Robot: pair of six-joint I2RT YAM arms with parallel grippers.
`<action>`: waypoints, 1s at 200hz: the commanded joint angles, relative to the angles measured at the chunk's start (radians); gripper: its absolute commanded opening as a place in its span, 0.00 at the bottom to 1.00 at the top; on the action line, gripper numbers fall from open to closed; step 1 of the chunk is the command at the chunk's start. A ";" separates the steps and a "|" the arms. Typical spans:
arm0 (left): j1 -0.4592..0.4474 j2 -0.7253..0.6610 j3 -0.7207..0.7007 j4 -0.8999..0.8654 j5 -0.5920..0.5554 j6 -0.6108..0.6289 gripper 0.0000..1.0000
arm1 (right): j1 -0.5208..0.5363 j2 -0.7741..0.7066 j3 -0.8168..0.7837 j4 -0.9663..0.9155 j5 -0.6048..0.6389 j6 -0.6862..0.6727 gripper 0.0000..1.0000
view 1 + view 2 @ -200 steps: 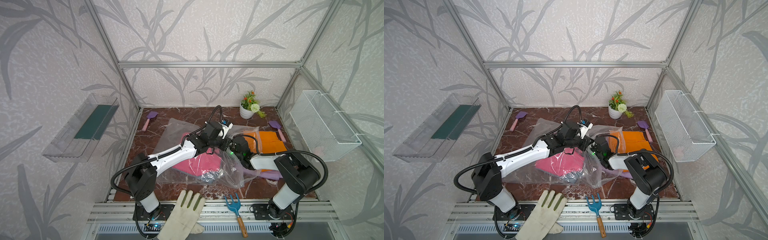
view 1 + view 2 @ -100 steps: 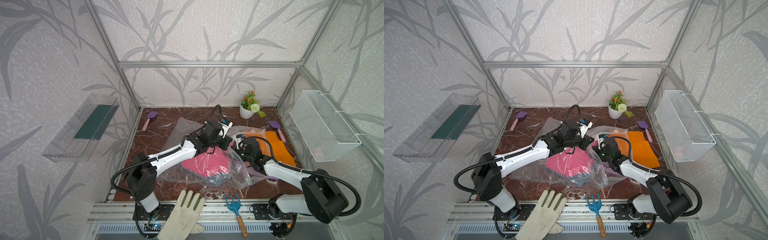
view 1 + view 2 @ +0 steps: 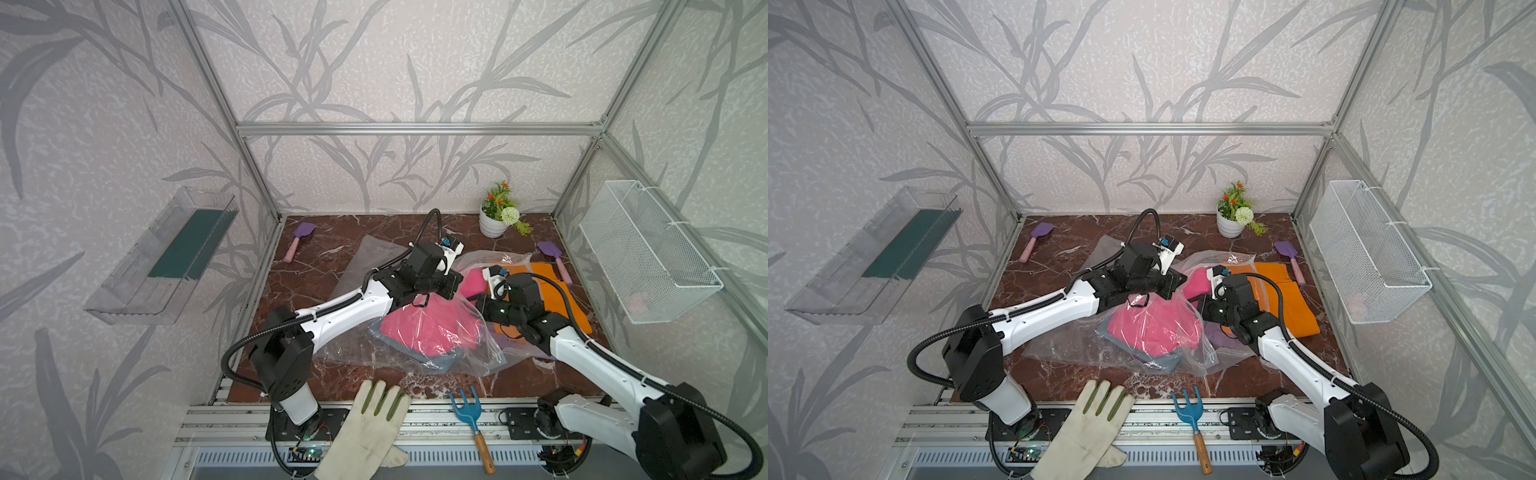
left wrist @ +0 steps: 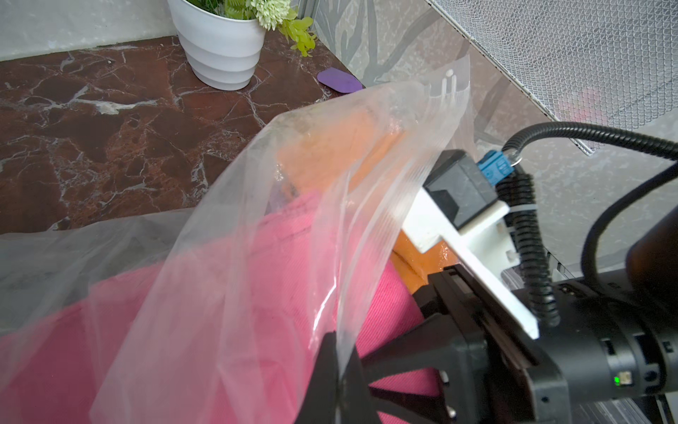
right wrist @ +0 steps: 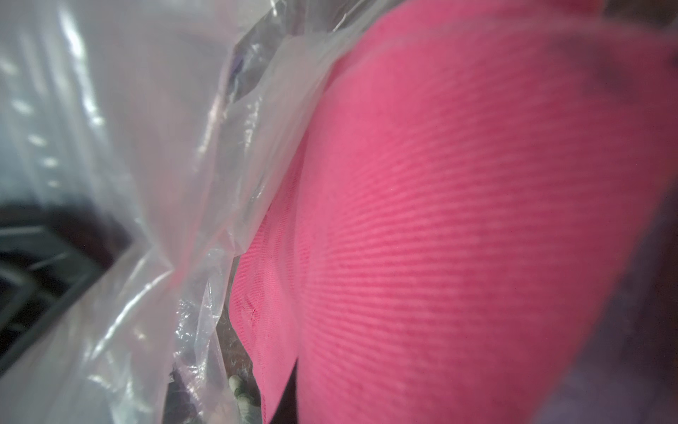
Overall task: Take the trousers out of the vacuum bag
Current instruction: Take out the trousers from the vacuum bag.
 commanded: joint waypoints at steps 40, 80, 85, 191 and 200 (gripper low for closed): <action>0.009 0.006 -0.004 -0.010 -0.042 0.005 0.00 | -0.050 -0.191 0.090 -0.110 0.058 -0.059 0.01; 0.010 0.024 0.007 -0.010 -0.036 0.002 0.00 | -0.082 -0.288 0.167 -0.256 0.108 -0.121 0.00; 0.010 0.028 0.008 -0.010 -0.035 0.002 0.00 | -0.084 -0.297 0.177 -0.272 0.117 -0.126 0.00; 0.013 0.073 0.014 -0.005 -0.046 -0.009 0.00 | -0.112 -0.457 0.416 -0.504 0.327 -0.273 0.00; 0.013 0.079 0.013 -0.002 -0.045 -0.013 0.00 | -0.112 -0.468 0.437 -0.513 0.344 -0.282 0.00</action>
